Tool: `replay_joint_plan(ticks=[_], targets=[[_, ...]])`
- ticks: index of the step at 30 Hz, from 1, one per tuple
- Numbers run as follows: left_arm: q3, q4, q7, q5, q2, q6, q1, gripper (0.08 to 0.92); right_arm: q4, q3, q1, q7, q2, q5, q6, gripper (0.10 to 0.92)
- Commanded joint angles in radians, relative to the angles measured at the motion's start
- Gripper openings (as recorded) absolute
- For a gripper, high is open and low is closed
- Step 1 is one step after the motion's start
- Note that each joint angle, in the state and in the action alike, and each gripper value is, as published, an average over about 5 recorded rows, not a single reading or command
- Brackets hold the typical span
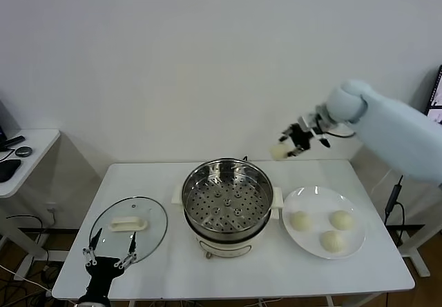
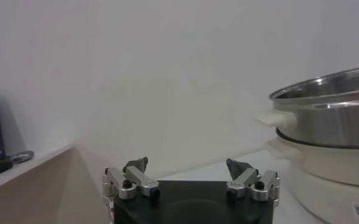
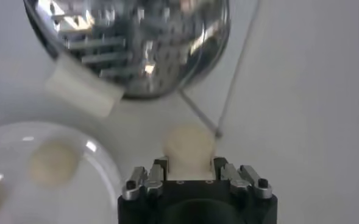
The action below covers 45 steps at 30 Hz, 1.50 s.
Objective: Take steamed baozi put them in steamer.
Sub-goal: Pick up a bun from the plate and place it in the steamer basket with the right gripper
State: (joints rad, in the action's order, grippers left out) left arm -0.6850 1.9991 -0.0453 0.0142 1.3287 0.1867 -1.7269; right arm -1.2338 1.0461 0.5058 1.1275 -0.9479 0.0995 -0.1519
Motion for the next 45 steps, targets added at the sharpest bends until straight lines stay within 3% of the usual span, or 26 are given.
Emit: replay_joint_plan(ticks=[1,12,24,30,35,38,41,45], targets=[[-0.004,-0.001,-0.001,0.012,0.000,0.000,0.002,0.823,0.028,0.216,0.112,0.012,-0.242,0.013,-0.213,0.490],[-0.040,0.003,-0.003,0.026,0.009,0.000,0.003,0.823,0.202,0.185,-0.059,-0.069,-0.358,-0.296,-0.471,0.546],[-0.051,-0.001,-0.005,0.023,0.018,0.001,0.006,0.823,0.299,0.116,-0.130,-0.145,-0.400,-0.482,-0.597,0.565],[-0.052,0.000,-0.007,0.022,0.020,0.004,0.001,0.823,0.351,0.057,-0.153,-0.190,-0.416,-0.589,-0.652,0.629],[-0.051,-0.003,-0.010,0.022,0.022,0.007,0.000,0.823,0.311,0.065,-0.128,-0.201,-0.398,-0.518,-0.651,0.761],[-0.051,-0.005,-0.010,0.022,0.020,0.008,0.000,0.823,0.244,0.103,-0.068,-0.177,-0.365,-0.384,-0.596,0.810],[-0.052,-0.005,-0.010,0.023,0.016,0.007,0.001,0.823,0.118,0.177,0.033,-0.144,-0.292,-0.168,-0.451,0.821],[-0.053,-0.004,-0.009,0.027,0.009,0.007,0.005,0.823,-0.095,0.270,0.168,-0.098,-0.138,0.090,-0.129,0.823]])
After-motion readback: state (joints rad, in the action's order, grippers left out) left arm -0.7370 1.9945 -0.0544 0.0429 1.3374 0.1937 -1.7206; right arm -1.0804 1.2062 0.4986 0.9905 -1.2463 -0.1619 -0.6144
